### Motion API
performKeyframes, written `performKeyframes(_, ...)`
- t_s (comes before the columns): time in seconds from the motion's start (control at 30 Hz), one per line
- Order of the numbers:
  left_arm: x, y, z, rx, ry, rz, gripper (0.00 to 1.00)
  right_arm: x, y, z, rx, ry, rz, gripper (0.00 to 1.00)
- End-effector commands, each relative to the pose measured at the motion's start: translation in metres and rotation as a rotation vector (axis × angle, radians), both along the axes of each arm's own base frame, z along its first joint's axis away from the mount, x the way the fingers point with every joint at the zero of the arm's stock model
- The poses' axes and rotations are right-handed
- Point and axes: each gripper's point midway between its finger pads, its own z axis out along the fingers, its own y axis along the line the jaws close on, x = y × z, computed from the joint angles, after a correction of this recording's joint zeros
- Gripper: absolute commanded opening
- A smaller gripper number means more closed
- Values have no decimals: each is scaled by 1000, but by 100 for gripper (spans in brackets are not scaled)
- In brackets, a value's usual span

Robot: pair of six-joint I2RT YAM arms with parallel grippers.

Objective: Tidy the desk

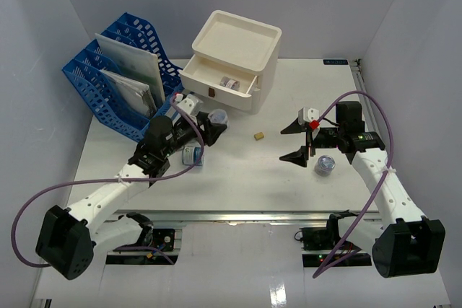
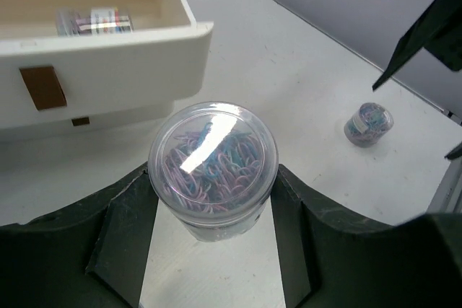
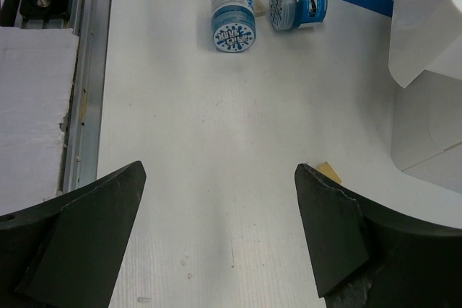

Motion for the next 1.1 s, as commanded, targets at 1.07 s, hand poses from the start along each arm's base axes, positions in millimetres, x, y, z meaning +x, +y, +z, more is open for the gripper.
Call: performKeyframes(1.07, 206, 25, 13, 209, 133, 367, 0, 6, -22, 4, 44, 5, -43, 90)
